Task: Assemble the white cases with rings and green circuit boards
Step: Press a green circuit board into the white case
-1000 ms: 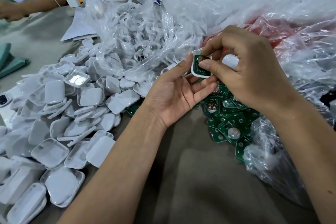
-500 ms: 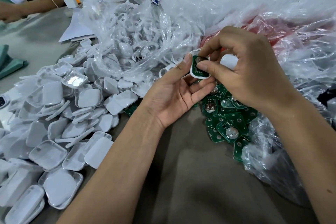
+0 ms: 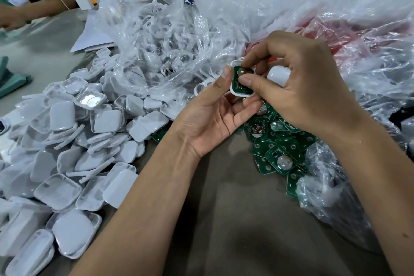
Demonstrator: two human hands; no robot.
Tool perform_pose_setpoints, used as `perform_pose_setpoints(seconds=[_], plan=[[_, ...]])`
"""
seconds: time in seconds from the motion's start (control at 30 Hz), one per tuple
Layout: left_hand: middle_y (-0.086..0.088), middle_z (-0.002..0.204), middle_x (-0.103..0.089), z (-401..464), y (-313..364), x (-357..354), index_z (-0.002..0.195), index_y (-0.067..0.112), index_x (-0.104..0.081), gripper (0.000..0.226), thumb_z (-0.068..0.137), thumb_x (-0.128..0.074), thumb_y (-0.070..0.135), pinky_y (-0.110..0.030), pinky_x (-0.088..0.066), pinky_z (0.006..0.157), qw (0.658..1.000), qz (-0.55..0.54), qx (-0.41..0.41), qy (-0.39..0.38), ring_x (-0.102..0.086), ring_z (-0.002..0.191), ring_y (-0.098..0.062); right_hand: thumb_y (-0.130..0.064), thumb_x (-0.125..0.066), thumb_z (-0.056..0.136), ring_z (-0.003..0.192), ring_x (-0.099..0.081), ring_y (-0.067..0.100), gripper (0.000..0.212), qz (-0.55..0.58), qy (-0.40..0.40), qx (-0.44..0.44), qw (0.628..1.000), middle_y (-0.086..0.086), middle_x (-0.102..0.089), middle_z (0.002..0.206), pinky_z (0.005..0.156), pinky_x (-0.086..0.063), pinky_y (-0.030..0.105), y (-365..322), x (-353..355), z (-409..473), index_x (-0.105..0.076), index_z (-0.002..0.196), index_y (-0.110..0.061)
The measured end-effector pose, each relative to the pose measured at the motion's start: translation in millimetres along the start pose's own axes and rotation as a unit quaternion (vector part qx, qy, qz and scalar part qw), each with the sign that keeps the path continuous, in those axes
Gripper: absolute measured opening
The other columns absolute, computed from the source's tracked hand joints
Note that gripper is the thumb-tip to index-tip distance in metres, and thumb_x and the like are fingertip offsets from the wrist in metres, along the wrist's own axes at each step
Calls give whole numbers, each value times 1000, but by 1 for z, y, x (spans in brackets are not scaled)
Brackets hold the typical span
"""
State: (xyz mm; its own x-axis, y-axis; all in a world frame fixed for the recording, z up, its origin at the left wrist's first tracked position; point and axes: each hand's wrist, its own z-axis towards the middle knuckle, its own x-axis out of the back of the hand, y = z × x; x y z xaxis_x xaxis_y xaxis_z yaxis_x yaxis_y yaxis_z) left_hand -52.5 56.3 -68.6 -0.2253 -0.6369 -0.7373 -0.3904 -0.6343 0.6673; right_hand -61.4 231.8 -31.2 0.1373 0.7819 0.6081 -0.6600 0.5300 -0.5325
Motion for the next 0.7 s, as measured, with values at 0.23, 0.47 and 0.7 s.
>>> perform_pose_setpoints(seconds=[0.23, 0.47, 0.7], plan=[[-10, 99, -76, -1, 1, 0, 98, 8, -78, 32, 74, -76, 30, -31, -63, 75, 1000, -4, -3, -29, -76, 85, -22, -20, -80, 89, 84, -65, 8, 16, 17, -1, 11, 1000, -2, -68, 92, 79, -55, 30, -4, 4, 0, -73, 99, -10], [-12, 98, -75, -1, 0, 0, 98, 7, -78, 33, 74, -77, 29, -32, -64, 74, 999, -7, -2, -32, -76, 84, -23, -21, -82, 88, 81, -66, 8, 17, 28, -17, 5, 999, -7, -67, 89, 72, -55, 30, -2, 8, 0, -74, 99, -11], [-9, 98, -75, -1, 0, -1, 95, 10, -80, 30, 78, -69, 33, -30, -63, 73, 1000, 1, -5, -9, -75, 82, -20, -22, -83, 87, 81, -67, 12, 18, 42, -16, -5, 999, -2, -69, 88, 71, -56, 37, -3, 7, 0, -74, 98, -11]])
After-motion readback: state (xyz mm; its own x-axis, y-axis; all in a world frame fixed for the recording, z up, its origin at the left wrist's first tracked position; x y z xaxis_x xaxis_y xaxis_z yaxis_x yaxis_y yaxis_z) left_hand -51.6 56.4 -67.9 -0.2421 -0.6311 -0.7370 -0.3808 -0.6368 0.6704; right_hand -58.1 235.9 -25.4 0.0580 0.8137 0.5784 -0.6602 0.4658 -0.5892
